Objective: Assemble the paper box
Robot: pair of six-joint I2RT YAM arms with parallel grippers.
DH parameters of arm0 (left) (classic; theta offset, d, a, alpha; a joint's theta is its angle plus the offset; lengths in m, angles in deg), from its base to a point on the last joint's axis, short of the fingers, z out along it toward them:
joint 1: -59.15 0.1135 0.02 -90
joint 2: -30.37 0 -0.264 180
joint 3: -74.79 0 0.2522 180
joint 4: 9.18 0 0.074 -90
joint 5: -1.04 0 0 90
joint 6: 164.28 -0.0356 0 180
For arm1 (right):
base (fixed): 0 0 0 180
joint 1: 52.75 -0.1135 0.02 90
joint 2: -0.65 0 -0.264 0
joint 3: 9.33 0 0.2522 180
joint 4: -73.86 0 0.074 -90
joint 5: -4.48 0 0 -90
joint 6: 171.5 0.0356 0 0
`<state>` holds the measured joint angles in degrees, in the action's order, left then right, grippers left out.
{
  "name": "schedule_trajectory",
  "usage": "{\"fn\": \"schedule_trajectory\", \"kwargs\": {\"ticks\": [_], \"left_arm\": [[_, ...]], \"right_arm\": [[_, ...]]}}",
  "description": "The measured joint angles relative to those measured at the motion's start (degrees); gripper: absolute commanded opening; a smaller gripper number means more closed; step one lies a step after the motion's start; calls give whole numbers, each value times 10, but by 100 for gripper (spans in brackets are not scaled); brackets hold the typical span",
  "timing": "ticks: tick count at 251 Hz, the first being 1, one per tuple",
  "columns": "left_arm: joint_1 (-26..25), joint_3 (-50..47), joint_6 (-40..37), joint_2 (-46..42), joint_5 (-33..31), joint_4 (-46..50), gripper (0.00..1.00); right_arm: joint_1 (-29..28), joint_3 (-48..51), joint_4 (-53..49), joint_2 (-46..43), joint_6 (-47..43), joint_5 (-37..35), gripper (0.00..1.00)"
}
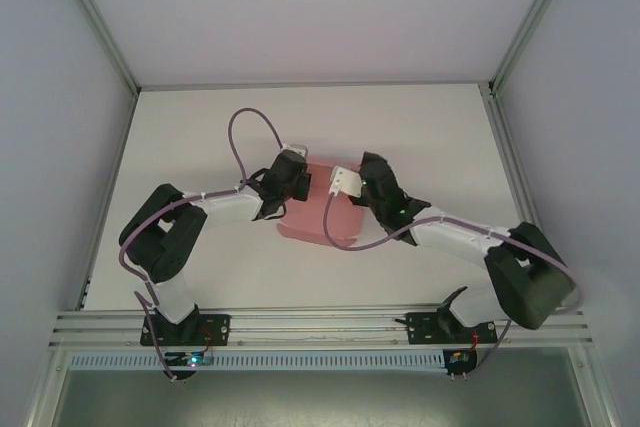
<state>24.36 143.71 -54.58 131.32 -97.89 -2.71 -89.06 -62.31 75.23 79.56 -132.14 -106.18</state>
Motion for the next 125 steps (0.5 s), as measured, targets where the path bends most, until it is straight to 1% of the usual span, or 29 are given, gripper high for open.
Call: {"fn": "schedule_trajectory", "kwargs": {"ticks": [14, 26, 51, 70, 93, 125], "left_arm": [[1, 0, 0, -2, -9, 1, 0], [1, 4, 1, -7, -19, 7, 0], [1, 12, 3, -23, -41, 14, 0], [2, 19, 5, -40, -53, 18, 0], [4, 31, 5, -61, -64, 25, 0], [4, 49, 5, -79, -70, 37, 0]], "right_arm": [[16, -1, -1, -24, 22, 13, 98], [35, -2, -1, -52, 49, 38, 98], [94, -10, 1, -115, 124, 123, 98], [140, -28, 10, -146, 188, 182, 98], [169, -71, -1, -150, 241, 219, 98], [171, -142, -44, -118, 276, 254, 98]]}}
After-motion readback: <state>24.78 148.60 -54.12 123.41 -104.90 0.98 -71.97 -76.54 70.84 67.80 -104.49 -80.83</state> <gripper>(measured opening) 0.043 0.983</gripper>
